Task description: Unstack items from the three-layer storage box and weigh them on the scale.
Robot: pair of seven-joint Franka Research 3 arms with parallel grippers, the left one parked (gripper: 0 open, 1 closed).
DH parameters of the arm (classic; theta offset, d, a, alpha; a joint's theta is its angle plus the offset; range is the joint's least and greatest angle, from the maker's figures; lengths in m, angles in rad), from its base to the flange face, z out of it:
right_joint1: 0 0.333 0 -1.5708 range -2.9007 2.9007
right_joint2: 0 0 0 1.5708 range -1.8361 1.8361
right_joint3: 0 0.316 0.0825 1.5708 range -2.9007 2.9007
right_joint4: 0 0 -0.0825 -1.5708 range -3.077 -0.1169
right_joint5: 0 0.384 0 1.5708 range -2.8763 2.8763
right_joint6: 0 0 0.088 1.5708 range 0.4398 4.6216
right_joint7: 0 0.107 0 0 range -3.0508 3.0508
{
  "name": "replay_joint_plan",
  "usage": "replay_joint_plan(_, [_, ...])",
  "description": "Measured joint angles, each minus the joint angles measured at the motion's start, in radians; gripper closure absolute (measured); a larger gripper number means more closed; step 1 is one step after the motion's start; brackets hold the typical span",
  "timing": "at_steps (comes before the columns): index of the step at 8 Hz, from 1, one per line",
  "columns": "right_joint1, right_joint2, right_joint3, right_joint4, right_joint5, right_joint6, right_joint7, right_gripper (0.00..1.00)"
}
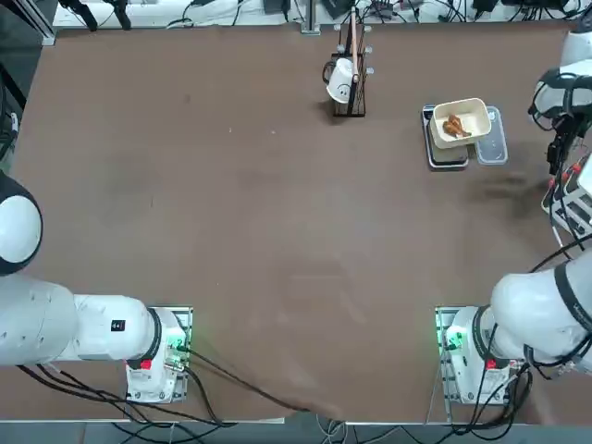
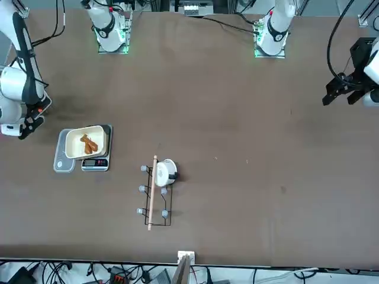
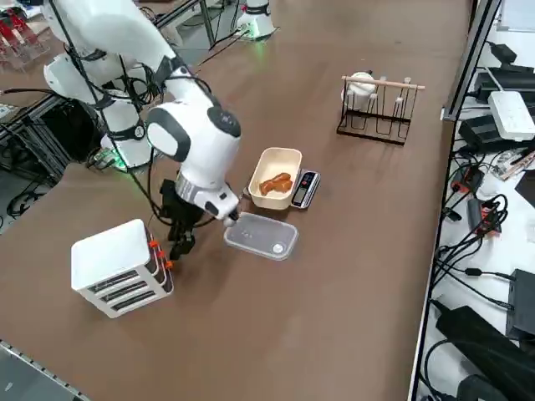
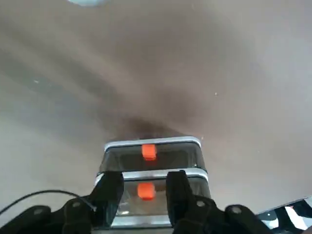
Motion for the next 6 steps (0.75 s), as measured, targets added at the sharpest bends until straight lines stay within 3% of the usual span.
replay_joint_plan(5, [-0.03,0.001,-0.001,-0.025,-0.007,0.021,0.0,0.6])
replay_joint_plan(6, [-0.031,0.0,-0.001,-0.025,-0.007,0.023,0.0,0.73])
